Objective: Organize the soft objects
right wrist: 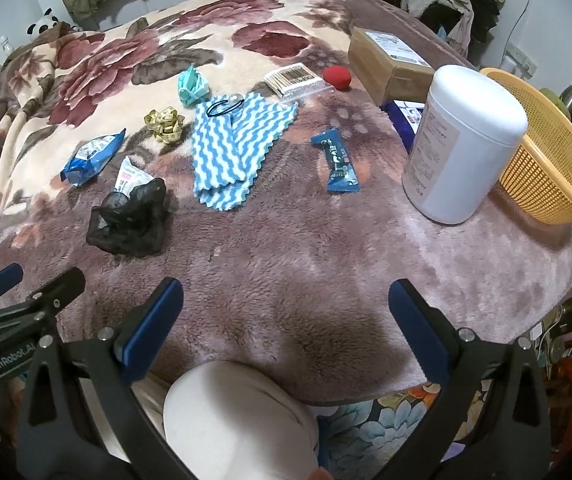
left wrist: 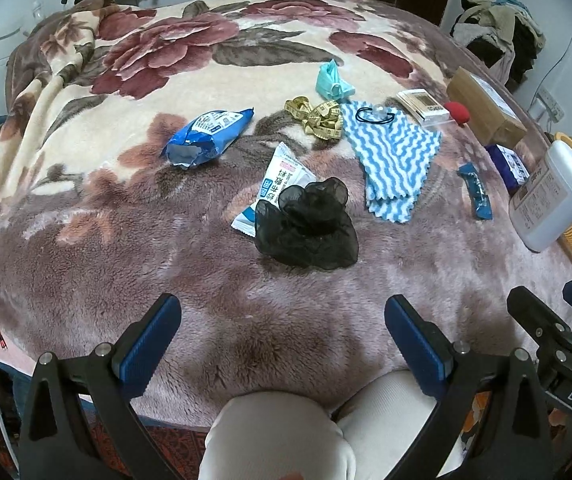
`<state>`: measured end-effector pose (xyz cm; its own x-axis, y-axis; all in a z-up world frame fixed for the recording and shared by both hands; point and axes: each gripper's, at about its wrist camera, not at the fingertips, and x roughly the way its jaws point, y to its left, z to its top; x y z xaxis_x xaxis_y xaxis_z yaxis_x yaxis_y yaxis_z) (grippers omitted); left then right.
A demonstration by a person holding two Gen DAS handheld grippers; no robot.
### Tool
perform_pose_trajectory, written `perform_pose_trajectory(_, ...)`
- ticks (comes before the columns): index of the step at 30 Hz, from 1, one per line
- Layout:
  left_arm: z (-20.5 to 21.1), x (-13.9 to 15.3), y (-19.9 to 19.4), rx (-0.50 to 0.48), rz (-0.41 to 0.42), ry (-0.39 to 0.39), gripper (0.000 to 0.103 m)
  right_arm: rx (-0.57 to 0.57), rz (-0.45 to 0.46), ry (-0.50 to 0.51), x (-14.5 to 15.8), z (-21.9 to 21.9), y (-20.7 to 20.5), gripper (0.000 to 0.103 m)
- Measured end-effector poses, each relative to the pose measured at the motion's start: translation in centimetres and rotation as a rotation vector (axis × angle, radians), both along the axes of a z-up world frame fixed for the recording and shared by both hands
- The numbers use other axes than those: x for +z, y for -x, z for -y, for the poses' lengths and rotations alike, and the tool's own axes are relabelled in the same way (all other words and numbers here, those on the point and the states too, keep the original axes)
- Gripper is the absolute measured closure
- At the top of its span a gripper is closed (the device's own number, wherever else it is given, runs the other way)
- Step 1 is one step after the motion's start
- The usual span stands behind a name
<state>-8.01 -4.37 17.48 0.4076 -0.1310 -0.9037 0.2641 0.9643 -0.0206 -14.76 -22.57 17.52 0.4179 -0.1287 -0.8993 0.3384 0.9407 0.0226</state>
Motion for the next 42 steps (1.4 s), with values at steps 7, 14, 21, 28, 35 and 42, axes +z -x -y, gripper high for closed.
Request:
perform_pose_trajectory(7,0.12,0.01,-0.04,-0.003,-0.003,-0.005,0.001,-0.001,0.000,-0.001,-0.07,0.02,0.01,0.000)
perform_pose_trajectory(14,0.21,0.00,0.02,-0.001,-0.002,-0.007,0.001,0.002,0.001,-0.002,-0.04,0.14,-0.03,0.000)
perform_pose_trajectory(21,0.18,0.03,0.00,-0.003,-0.002,-0.007,0.001,0.001,0.002,-0.003,-0.03,0.20,-0.09,0.000)
perform_pose_trajectory(28,0.31,-0.10,0.04,-0.005,-0.004,-0.009,0.001,0.000,0.003,-0.003,-0.01,0.21,0.00,0.000)
perform_pose_trajectory(35,0.34,-0.13,0.14,-0.005,-0.003,-0.010,0.001,-0.005,-0.001,-0.006,-0.10,0.61,-0.15,0.000)
perform_pose_trajectory(42,0.40,-0.17,0.26,-0.006,-0.003,-0.011,0.001,-0.005,-0.002,-0.003,-0.16,0.59,-0.17,0.000)
